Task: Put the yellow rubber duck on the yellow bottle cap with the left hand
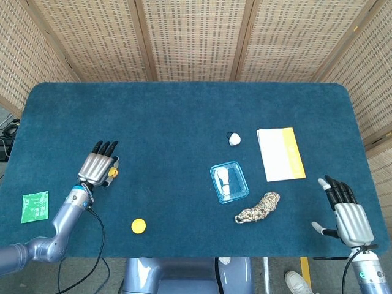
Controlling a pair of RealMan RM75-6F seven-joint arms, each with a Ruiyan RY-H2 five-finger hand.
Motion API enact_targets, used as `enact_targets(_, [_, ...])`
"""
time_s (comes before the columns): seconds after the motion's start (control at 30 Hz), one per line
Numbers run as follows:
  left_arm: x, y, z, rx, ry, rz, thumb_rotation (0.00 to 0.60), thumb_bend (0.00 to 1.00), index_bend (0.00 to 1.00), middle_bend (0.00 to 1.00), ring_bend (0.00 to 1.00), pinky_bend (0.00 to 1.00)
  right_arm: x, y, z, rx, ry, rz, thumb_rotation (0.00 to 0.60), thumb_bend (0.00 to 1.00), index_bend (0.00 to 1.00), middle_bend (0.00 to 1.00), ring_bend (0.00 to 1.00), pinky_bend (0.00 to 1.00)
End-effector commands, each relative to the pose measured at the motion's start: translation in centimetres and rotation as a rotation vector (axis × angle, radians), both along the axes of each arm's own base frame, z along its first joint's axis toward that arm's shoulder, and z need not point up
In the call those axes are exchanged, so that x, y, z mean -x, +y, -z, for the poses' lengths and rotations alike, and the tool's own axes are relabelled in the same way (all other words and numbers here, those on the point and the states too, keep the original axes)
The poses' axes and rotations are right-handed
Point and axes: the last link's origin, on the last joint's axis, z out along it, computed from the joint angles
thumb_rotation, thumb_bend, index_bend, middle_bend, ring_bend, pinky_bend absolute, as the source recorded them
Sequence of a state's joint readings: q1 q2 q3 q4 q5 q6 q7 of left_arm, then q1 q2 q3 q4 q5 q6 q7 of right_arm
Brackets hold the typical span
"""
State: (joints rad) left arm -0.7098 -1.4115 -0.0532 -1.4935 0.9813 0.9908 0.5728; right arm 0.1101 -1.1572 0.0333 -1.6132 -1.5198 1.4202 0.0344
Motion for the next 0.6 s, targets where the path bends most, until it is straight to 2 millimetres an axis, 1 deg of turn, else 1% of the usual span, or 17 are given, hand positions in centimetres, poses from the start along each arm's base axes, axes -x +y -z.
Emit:
enact_targets(0.03, [-0.7, -3.8, 0.5, 0.061, -0.018, 0.098, 0.600, 0.33, 0.48, 0.00, 0.00, 0.00, 0.0, 0.0, 0.0, 0.000, 0.000, -0.002, 0.600, 0.00, 0.00, 0.00, 0.00, 0.00])
enact_targets(0.17, [-1.3, -5.6, 0.5, 0.084, -0.030, 0.159, 0.600, 0.33, 0.49, 0.00, 0.00, 0.00, -0.1, 0.1, 0.0, 0.001, 0.001, -0.006, 0.600, 0.00, 0.00, 0.00, 0.00, 0.00])
enact_targets(0.23, [-1.9, -7.1, 0.7, 0.115, -0.039, 0.200, 0.600, 0.33, 0.48, 0.00, 0.00, 0.00, -0.2, 0.2, -0.1, 0.004, 0.000, -0.007, 0.600, 0.00, 0.00, 0.00, 0.00, 0.00])
enact_targets(0.33, [-2.2, -8.4, 0.9, 0.141, -0.044, 0.235, 0.600, 0.33, 0.48, 0.00, 0.00, 0.00, -0.2, 0.2, -0.2, 0.007, -0.002, -0.007, 0.600, 0.00, 0.00, 0.00, 0.00, 0.00])
enact_targets(0.5, [-2.5, -10.4, 1.3, 0.185, -0.035, 0.287, 0.600, 0.33, 0.48, 0.00, 0.00, 0.00, -0.1, 0.2, -0.3, 0.006, -0.004, -0.006, 0.600, 0.00, 0.00, 0.00, 0.00, 0.00])
enact_targets(0.6, [-2.7, -11.2, 1.5, 0.198, -0.035, 0.310, 0.600, 0.33, 0.48, 0.00, 0.00, 0.00, -0.1, 0.2, -0.3, 0.005, -0.004, -0.006, 0.600, 0.00, 0.00, 0.00, 0.00, 0.00])
